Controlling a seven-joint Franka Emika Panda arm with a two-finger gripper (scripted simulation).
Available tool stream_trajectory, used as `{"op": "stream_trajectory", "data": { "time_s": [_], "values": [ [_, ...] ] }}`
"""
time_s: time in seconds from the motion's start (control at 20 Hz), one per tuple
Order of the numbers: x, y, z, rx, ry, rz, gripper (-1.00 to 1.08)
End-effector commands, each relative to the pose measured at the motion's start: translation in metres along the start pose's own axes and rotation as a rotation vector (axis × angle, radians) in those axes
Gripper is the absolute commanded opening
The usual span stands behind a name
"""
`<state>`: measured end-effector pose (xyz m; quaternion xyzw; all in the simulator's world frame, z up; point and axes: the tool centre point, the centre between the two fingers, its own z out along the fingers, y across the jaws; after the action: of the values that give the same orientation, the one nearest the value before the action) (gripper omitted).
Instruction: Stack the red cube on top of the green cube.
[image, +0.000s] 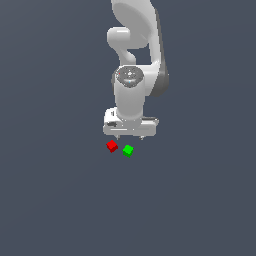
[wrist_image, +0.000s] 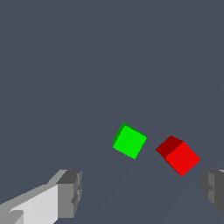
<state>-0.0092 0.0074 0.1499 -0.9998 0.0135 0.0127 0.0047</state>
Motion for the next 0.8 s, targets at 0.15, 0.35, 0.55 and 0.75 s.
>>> {"op": "stream_trajectory", "data": {
  "time_s": [0.15,0.35,0.55,0.75],
  "values": [
    [0.0,0.001,0.001,0.0,0.0,-0.005,1.0],
    [-0.003,0.003,0.003,-0.001,0.001,-0.029,1.0],
    [-0.006,0.007,0.008,-0.002,0.002,-0.072,1.0],
    [-0.011,0.014,0.014,-0.003,0.004,-0.134,1.0]
  ]
}}
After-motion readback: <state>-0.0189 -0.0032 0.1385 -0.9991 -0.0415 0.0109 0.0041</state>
